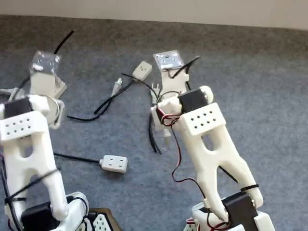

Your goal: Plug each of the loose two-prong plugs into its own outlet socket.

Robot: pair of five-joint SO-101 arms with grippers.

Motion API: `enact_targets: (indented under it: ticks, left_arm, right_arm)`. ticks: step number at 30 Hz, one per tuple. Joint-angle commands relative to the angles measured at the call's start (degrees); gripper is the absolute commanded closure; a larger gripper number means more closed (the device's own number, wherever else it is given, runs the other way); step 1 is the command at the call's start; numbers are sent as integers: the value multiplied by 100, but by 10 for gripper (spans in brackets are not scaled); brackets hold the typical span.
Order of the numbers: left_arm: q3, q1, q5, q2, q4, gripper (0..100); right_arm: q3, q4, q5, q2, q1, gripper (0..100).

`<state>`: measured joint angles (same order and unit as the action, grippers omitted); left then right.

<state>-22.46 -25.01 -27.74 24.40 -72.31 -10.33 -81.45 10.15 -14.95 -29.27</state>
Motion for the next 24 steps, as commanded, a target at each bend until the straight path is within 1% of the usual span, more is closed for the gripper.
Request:
enact_targets:
  ticks: [1,2,5,6,9,11,13,15,17,21,24]
  left_arm:
    - [1112,312,-932,84,-888,815]
    - [1376,374,-1046,84,-1125,815]
    - [2062,418,-1090,84,-1670,814]
    - [2264,426,-1090,92,-1776,814]
    - [2756,629,-1090,189,-1934,813]
    - [2818,796,-1090,567,-1890,811]
    - [2633,954,-1073,1182,-1873,783]
    - [2079,1147,-1055,1903,-1653,763]
    - [1138,1358,-1002,2633,-1248,761]
    - [-1253,1578,-457,4004,-9,758]
    - [-2791,1833,-44,4971,774,752]
  right_arm:
    - [286,382,571,-48,-48,994]
    - [286,444,554,-48,-48,994]
    - [286,593,527,-84,31,994]
    - [303,664,325,-66,75,994]
    - [303,1174,-756,-66,84,994]
    - [295,1464,-818,-75,22,994]
    - [303,1640,-527,-48,13,994]
    - [303,1736,-343,-48,4,994]
    - [286,1754,-193,-48,4,994]
    - [277,1754,325,-48,-4,994]
    - [259,1815,668,-48,-4,994]
